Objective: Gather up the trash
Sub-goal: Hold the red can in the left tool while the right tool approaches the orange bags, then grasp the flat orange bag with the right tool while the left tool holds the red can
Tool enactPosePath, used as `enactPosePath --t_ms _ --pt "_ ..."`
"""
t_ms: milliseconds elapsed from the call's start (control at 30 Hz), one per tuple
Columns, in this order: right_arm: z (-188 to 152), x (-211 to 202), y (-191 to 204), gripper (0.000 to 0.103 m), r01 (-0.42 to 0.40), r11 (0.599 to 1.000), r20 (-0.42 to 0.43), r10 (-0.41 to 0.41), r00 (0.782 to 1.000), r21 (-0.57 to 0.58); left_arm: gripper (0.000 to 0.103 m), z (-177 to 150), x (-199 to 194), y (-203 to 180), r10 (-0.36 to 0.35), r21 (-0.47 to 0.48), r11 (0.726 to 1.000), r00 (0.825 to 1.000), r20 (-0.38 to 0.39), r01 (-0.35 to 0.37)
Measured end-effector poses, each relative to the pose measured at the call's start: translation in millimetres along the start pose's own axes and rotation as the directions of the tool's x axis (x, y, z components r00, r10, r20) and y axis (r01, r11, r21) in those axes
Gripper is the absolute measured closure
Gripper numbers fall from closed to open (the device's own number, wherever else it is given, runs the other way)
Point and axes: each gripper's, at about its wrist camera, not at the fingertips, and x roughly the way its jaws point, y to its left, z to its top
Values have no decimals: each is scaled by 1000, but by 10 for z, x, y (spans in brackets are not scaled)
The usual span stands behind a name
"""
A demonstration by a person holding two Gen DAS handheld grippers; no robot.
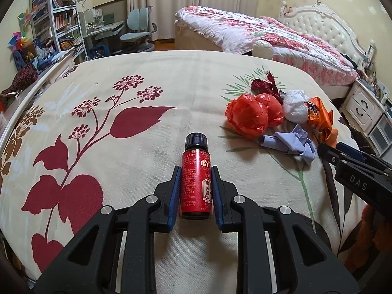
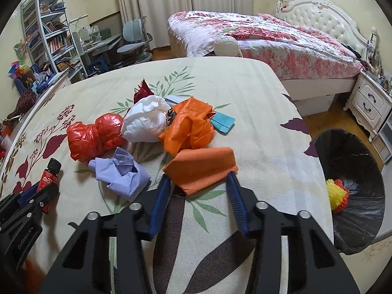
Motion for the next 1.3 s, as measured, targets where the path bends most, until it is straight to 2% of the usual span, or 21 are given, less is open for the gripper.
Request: enactPosePath --t_ms 67,233,500,533,567,633,1033,1133,1200,1267,1300 --pt "-12 -22 -17 67 -5 1000 2 5 1000 3 80 0 -5 3 0 0 1000 1000 4 0" --pt "-58 -59 -38 74 -11 1000 4 11 1000 9 80 1 -11 9 0 -4 1000 1000 4 0" --pt "-166 -160 -72 75 -25 1000 -1 25 1000 -4 80 -6 -29 21 1 -10 1000 1000 6 -1" --pt "-179 -175 -84 69 -29 1000 -2 29 1000 1 80 -3 -31 22 0 -12 1000 1000 7 0" --pt "-183 -191 -106 58 -33 999 0 33 999 16 80 -5 -32 13 -1 -13 1000 1000 8 1" --pt "-173 -212 -157 48 -42 998 13 41 999 51 80 9 -39 25 0 -14 1000 1000 12 0" --pt "106 -38 -186 46 -84 983 38 78 996 166 80 66 -21 116 29 -20 999 999 23 -28" --pt "139 47 -160 46 -55 985 23 52 998 164 80 69 -1 104 27 -18 999 999 20 -27" --pt "113 75 -149 50 -49 987 7 48 999 153 80 71 9 82 25 -13 1000 999 20 -25" --pt "89 50 -126 63 -32 992 7 31 999 123 80 67 11 76 25 -9 1000 999 21 -25" --pt "72 30 -126 63 -33 993 8 32 999 116 80 60 13 76 25 -8 1000 999 22 -25"
